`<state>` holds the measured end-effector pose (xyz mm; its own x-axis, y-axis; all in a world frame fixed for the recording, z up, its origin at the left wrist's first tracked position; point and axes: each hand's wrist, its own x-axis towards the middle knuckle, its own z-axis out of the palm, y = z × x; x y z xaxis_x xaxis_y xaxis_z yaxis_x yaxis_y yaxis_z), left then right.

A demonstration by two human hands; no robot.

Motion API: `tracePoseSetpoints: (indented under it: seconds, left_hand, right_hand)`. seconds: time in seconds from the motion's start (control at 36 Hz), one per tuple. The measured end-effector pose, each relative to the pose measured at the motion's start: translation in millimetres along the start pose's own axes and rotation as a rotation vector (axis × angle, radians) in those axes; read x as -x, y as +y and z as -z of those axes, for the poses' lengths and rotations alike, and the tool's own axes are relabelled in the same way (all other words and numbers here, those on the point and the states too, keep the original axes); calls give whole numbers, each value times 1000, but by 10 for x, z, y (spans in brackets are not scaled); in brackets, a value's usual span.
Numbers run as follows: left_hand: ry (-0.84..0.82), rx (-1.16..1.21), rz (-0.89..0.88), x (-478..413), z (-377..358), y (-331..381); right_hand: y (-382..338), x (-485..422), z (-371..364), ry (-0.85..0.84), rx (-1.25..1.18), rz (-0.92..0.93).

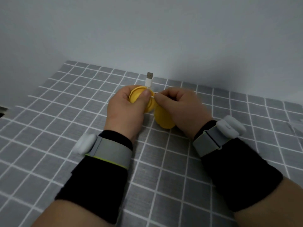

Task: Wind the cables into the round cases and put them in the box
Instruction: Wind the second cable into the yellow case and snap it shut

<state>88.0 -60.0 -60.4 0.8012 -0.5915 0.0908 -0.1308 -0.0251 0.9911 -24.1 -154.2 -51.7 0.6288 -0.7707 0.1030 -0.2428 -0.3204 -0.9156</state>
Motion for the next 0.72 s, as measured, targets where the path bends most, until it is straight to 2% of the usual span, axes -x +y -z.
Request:
tracePoseSetpoints:
  seconds: [0.19, 0.39, 0.44, 0.61, 0.67, 0.72]
  left_hand:
    - [85, 37, 1, 2, 14, 4]
    - [170, 26, -35, -11, 43, 23]
    - [184, 27, -24, -14, 41, 19]
    - [204, 166, 16, -24, 46, -5]
    - [211, 181, 17, -29, 46, -12]
    - [231, 153, 14, -34, 56, -6]
  right_hand:
    - [-49, 30, -62, 20, 11, 7]
    - [-100, 70, -218, 43, 156, 45]
    - [-121, 86, -237, 13, 122, 37]
    - [-171, 141, -240, -55, -191, -38]
    - [-198, 160, -227, -77, -213, -45]
    - [-247, 157, -216, -54, -98, -6]
